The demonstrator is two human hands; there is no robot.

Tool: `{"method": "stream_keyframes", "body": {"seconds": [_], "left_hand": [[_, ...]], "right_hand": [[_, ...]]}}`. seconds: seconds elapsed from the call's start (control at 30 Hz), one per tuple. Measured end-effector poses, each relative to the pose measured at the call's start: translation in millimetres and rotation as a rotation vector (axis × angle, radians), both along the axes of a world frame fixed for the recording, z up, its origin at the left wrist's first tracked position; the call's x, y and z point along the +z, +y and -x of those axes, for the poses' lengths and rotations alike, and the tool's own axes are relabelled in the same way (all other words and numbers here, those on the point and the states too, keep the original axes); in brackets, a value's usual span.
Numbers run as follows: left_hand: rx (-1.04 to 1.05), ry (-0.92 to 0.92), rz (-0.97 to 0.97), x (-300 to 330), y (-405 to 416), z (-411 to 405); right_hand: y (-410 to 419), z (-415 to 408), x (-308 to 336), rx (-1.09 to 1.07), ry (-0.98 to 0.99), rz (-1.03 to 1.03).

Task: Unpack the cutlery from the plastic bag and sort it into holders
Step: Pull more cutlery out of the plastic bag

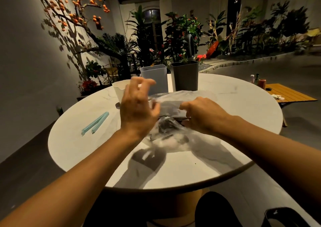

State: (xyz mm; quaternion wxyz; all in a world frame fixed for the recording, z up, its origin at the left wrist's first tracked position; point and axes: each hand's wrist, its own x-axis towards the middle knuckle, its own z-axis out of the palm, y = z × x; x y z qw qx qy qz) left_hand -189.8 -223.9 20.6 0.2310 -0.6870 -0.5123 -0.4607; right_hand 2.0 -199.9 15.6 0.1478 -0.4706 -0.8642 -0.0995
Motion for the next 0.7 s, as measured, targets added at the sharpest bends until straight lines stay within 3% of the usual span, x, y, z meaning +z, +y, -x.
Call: {"method": "stream_keyframes", "body": {"seconds": [0.07, 0.13, 0.23, 0.3, 0.37, 0.53, 0.7], "left_hand": [[-0.287, 0.404, -0.115, -6, -10, -7], [-0.440, 0.647, 0.016, -15, -15, -16], [-0.280, 0.526, 0.283, -20, -10, -15], [-0.033, 0.511, 0.358, -19, -2, -4], [0.064, 0.485, 0.399, -18, 1, 7], [0.004, 0.464, 0.530, -18, 12, 23], [-0.243, 0.292, 0.776, -19, 28, 29]], "right_hand": [[3, -2, -3, -0.008, -0.029, -0.012], [5, -2, -3, 0.002, -0.045, -0.007], [6, -4, 0, -0.011, -0.114, -0.040], [7, -6, -1, -0.016, -0.173, -0.079], [8, -11, -1, -0.010, -0.235, -0.106], [18, -19, 4, 0.043, -0.262, -0.010], [43, -19, -4, 0.113, -0.029, 0.292]]}}
